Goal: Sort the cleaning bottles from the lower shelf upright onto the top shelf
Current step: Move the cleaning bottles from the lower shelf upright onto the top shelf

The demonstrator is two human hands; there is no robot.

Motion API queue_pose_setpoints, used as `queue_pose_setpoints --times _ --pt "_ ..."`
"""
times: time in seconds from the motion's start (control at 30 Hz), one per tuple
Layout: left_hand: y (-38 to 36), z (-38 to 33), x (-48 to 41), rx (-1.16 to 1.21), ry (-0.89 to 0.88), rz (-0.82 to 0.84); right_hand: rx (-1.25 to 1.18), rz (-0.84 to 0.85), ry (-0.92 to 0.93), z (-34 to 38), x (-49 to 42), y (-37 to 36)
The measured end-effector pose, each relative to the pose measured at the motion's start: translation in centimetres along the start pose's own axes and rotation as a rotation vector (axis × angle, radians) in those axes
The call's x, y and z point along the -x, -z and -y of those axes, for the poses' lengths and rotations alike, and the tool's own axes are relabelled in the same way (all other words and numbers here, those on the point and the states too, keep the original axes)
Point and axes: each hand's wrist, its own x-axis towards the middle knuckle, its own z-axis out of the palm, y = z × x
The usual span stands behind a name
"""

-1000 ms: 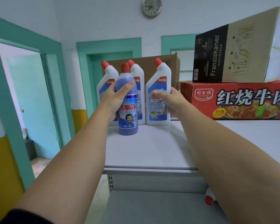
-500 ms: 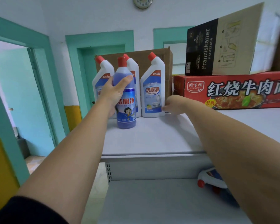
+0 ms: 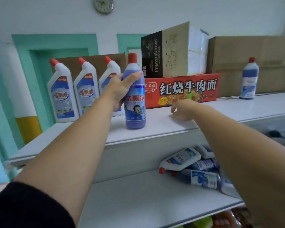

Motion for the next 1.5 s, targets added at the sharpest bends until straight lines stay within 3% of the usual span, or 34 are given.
queue_pose_setpoints --times 0.23,0.53,0.83,1.17,1.5 --pt "-12.5 -0.3 -1.2 0.106 0.003 0.154 0.008 -0.083 -0.201 -11.2 5.4 1.4" --pt "-32.2 -0.3 -2.1 0.207 -0.003 0.294 0.094 -0.077 -0.408 -29.1 13.9 2.5" --pt "-52.0 2.0 -3.1 0.291 0.029 0.422 0.028 -0.05 -0.576 -45.3 20.2 1.9" --pt "-70.1 4.7 -9.7 0.331 0.019 0.576 0.089 -0.054 -0.667 -62.2 18.2 0.5" --pt "-86.6 8.4 -19.6 0.336 0.009 0.621 0.12 -0.041 -0.731 -78.6 14.4 0.9"
